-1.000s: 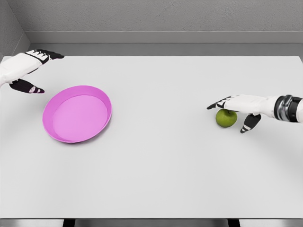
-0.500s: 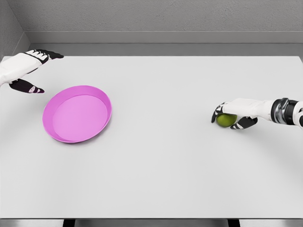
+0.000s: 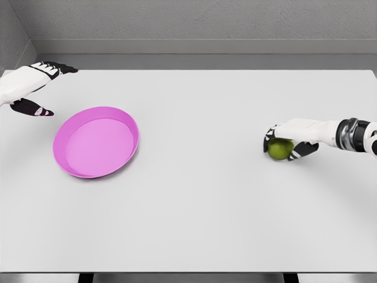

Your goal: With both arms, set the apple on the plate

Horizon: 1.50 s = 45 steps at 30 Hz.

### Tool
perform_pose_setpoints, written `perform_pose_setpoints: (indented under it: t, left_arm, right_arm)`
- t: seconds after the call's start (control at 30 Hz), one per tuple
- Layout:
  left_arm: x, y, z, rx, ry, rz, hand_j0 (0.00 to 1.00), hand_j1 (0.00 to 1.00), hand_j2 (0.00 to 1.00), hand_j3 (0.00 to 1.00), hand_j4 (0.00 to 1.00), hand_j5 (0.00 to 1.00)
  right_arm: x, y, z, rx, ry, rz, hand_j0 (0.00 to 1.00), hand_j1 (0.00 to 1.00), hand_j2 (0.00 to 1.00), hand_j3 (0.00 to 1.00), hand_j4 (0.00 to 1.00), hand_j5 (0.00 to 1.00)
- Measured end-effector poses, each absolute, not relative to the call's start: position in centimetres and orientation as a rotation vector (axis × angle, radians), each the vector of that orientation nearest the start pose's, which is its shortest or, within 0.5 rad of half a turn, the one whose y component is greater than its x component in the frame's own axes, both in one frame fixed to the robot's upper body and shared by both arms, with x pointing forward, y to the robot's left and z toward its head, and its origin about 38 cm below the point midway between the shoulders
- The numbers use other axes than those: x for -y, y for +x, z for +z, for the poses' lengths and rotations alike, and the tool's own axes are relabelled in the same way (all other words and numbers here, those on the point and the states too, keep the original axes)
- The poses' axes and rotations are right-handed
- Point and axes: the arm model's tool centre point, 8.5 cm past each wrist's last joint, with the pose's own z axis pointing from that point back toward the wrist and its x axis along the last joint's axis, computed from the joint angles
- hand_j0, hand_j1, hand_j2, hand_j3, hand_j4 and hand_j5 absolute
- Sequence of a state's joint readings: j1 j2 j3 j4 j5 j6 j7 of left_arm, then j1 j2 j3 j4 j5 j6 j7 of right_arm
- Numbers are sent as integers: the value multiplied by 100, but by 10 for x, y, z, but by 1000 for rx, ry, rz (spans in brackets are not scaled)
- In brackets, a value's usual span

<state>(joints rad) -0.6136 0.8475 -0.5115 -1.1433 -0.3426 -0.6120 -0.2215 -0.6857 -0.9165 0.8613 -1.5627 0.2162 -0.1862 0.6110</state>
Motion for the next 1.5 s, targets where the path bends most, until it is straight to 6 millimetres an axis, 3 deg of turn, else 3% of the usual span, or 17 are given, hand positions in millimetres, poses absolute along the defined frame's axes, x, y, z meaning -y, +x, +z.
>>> perform_pose_setpoints:
  t: [0.43, 1.07, 1.37, 1.4, 1.43, 1.5]
  left_arm:
    - [-408, 460, 216, 1528, 625, -1613, 100, 100, 100, 100, 100, 100]
    - [-408, 460, 216, 1528, 625, -1613, 100, 100, 100, 100, 100, 100]
    - [-408, 460, 215, 1528, 624, -1614, 100, 100, 100, 100, 100, 100]
    - [-408, 460, 215, 1527, 624, -1614, 100, 100, 100, 100, 100, 100]
    - [-408, 460, 216, 1527, 625, -1614, 100, 100, 100, 100, 100, 100]
    - [-408, 459, 215, 1526, 624, -1614, 100, 100, 100, 100, 100, 100]
  right_arm:
    - [277, 416, 205, 1159, -283, 1988, 51, 51, 51, 51, 51, 51]
    - [178, 405, 228, 1428, -133, 2079, 52, 52, 52, 52, 52, 52]
    - [144, 402, 231, 1488, -74, 2103, 52, 52, 52, 52, 52, 52]
    - [142, 402, 231, 1489, -69, 2105, 58, 58, 58, 58, 58, 58]
    - [141, 402, 230, 1488, -65, 2106, 99, 99, 99, 99, 99, 99]
    - [141, 403, 231, 1488, -73, 2105, 100, 100, 100, 100, 100, 100]
